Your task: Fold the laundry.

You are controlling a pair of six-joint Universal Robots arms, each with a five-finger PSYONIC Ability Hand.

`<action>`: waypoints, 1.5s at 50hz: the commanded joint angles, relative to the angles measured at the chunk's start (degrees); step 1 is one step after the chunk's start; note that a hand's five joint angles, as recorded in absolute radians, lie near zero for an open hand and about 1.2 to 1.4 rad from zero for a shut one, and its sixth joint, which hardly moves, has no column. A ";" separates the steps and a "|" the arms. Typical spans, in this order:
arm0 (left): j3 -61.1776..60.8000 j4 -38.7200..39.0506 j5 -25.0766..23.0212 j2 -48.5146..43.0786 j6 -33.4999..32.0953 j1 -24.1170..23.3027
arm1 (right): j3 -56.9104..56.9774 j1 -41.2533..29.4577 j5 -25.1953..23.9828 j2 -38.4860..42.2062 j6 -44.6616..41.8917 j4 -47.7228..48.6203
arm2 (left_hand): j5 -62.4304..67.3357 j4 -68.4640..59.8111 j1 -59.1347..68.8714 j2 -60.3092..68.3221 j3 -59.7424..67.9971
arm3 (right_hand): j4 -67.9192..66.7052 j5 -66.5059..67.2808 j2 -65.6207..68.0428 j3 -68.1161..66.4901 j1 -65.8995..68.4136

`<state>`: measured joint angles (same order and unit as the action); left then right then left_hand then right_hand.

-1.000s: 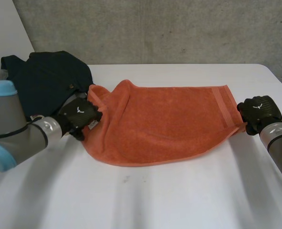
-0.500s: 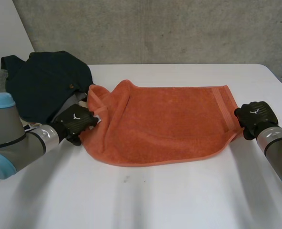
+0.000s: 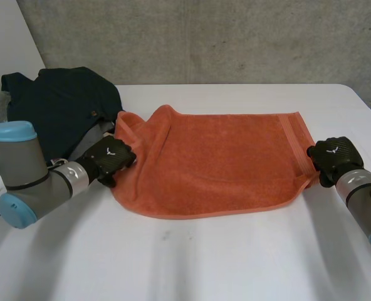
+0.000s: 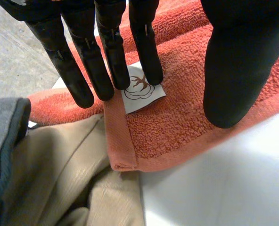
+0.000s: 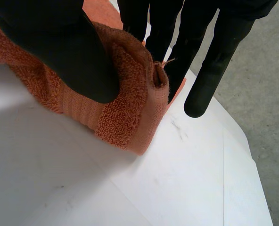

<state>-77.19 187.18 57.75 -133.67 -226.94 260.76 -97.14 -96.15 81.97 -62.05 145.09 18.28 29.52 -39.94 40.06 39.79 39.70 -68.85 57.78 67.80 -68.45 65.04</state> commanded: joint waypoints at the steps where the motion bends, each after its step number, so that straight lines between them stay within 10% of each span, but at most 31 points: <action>1: 1.77 -0.06 0.08 -0.89 0.10 -0.69 | -0.16 0.00 -0.06 0.00 0.02 0.00 | 6.69 -6.27 6.15 6.43 6.51 | -11.15 12.22 12.20 -11.55 14.96; 17: 3.27 -0.15 0.17 -2.22 0.19 -2.62 | -0.24 0.35 0.03 -0.35 0.02 -0.17 | 40.48 -40.06 39.94 40.21 40.30 | -11.15 12.22 12.20 -11.55 14.96; 33: -13.86 1.17 6.15 27.06 14.60 -1.05 | 3.36 1.49 -0.06 -10.11 -0.86 -9.75 | 40.48 -40.06 39.94 40.21 40.30 | -11.15 12.22 12.20 -11.55 14.96; 36: -18.59 1.44 4.40 26.97 13.99 -1.31 | 3.10 1.67 0.03 -10.20 -0.95 -10.11 | -10.07 10.49 -10.61 -10.33 -10.25 | -11.15 12.22 12.20 -11.55 14.96; 46: -23.10 2.23 -1.94 19.51 10.30 -0.78 | 2.30 1.32 0.21 -6.16 -1.30 -9.93 | -9.63 10.05 -10.17 -9.89 -9.81 | -11.15 12.22 12.20 -11.55 14.96; 62: -16.16 2.40 -1.59 10.36 9.06 -1.84 | 2.13 1.23 0.29 -5.36 -1.30 -9.67 | 2.97 -2.55 2.43 2.71 2.80 | -11.15 12.22 12.20 -11.55 14.96; 75: -12.20 2.76 1.92 8.07 9.41 -2.89 | 2.57 1.67 0.91 -6.24 -1.65 -10.72 | 40.48 -40.06 39.94 40.21 40.30 | -11.15 12.22 12.20 -11.55 14.96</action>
<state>-90.26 189.77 56.58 -126.04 -217.64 258.10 -95.24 -94.73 82.40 -67.40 143.79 8.56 56.18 -67.01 65.44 66.96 66.76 -68.87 57.77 67.80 -68.46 65.04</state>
